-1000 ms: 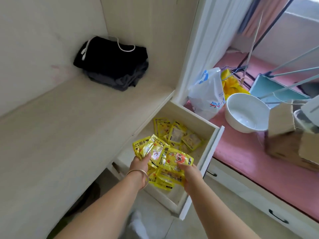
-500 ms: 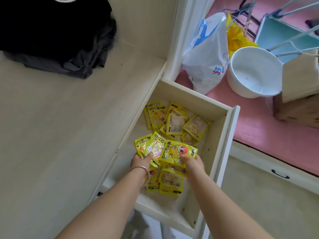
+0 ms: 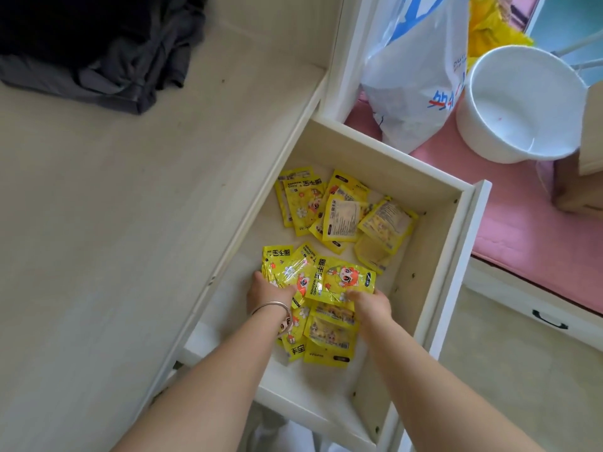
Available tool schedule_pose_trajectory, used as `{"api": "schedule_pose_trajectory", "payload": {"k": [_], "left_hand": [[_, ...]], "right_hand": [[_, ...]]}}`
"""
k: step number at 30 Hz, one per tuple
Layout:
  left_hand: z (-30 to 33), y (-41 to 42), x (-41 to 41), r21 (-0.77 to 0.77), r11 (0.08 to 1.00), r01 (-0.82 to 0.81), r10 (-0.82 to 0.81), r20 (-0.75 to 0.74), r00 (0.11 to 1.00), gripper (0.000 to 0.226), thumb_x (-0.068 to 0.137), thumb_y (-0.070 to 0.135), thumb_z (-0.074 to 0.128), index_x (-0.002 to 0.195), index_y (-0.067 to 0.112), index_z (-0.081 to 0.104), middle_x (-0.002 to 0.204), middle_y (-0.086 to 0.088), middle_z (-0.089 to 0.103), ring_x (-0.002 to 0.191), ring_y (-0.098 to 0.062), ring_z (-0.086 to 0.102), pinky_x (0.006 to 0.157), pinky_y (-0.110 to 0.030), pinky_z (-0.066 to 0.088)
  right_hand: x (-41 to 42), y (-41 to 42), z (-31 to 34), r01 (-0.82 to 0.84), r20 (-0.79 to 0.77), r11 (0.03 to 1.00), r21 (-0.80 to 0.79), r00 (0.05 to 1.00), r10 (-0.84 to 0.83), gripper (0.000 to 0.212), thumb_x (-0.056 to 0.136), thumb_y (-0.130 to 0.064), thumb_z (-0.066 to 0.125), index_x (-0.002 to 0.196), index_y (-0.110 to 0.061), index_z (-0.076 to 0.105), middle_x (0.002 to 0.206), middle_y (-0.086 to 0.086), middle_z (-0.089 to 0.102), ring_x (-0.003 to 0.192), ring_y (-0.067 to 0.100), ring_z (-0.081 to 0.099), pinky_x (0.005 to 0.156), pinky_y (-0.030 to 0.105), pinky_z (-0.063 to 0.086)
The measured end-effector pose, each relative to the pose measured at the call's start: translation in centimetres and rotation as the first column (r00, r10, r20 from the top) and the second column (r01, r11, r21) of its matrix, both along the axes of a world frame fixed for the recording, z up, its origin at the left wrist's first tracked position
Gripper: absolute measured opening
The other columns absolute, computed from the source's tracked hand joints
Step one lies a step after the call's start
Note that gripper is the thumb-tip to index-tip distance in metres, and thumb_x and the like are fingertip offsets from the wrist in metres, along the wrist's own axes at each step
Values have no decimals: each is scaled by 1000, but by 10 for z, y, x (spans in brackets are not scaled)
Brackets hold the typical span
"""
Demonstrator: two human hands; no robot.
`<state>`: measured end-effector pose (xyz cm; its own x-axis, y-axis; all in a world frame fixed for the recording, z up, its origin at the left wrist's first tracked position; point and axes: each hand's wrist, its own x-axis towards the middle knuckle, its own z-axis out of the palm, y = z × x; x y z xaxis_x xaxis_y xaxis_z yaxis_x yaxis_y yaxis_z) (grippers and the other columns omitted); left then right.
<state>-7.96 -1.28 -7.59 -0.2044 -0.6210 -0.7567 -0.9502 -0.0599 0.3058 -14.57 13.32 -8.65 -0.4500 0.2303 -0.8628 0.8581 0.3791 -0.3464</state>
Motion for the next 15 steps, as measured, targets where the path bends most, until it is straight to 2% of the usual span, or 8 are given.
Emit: {"api": "schedule_pose_trajectory", "payload": {"k": [3, 5, 6, 7, 9, 12, 13, 15], "left_hand": [[3, -1, 3, 28, 999, 40, -41, 31, 999, 70, 72, 33, 77, 128, 8, 44, 132, -14, 53, 122, -33, 52, 100, -39, 44], [10, -1, 6, 34, 996, 77, -79, 53, 995, 77, 73, 35, 76, 135, 7, 40, 137, -15, 47, 126, -32, 48, 103, -38, 40], [13, -1, 8, 26, 995, 95, -97, 63, 993, 78, 74, 36, 74, 137, 8, 38, 139, -16, 44, 127, -32, 46, 104, -38, 38], [18, -1, 9, 9, 994, 108, -108, 66, 992, 77, 74, 36, 73, 137, 8, 39, 139, -16, 42, 127, -32, 46, 105, -38, 38], [29, 0, 12, -17, 995, 96, -95, 27, 995, 68, 76, 33, 70, 136, 12, 43, 137, -15, 42, 124, -31, 48, 105, -37, 40], [49, 4, 15, 26, 998, 55, -51, -131, 990, 48, 83, 24, 64, 129, 19, 51, 132, -6, 53, 115, -24, 55, 97, -32, 43], [57, 5, 17, 46, 998, 40, -31, -194, 980, 41, 84, 21, 62, 125, 19, 56, 127, -3, 59, 108, -21, 58, 93, -30, 45], [76, 7, 21, 58, 998, 36, -18, -289, 957, 28, 85, 19, 60, 113, 21, 63, 114, -1, 67, 94, -18, 60, 85, -25, 46]], "right_hand": [[0, 2, 10, -116, 11, 990, 75, 993, 115, 31, 90, -9, 57, 120, -3, 55, 111, 15, 64, 105, 33, 60, 87, 39, 48], [1, 3, 17, -172, 0, 981, 95, 985, 173, 32, 89, -10, 54, 120, -1, 55, 96, 13, 63, 90, 30, 59, 75, 34, 45], [1, 3, 22, -186, -13, 977, 103, 982, 188, 36, 89, -10, 53, 124, -2, 53, 97, 12, 62, 91, 29, 57, 74, 32, 42], [1, 3, 26, -195, -25, 974, 114, 980, 199, 41, 89, -11, 54, 129, -4, 49, 107, 12, 62, 96, 28, 57, 76, 30, 41], [3, 1, 39, -214, -60, 968, 129, 973, 223, 48, 88, -14, 54, 135, -9, 45, 125, 11, 58, 99, 25, 56, 80, 30, 44], [12, -8, 65, -281, -165, 950, 133, 939, 301, 43, 89, -14, 52, 132, -13, 48, 118, 7, 58, 74, 16, 55, 68, 28, 46], [16, -13, 73, -311, -222, 941, 137, 916, 335, 40, 89, -14, 51, 129, -14, 49, 115, 5, 58, 71, 14, 56, 64, 29, 49], [24, -23, 95, -370, -331, 918, 142, 856, 396, 35, 89, -15, 51, 124, -16, 53, 117, 2, 58, 84, 16, 61, 72, 37, 56]]}}
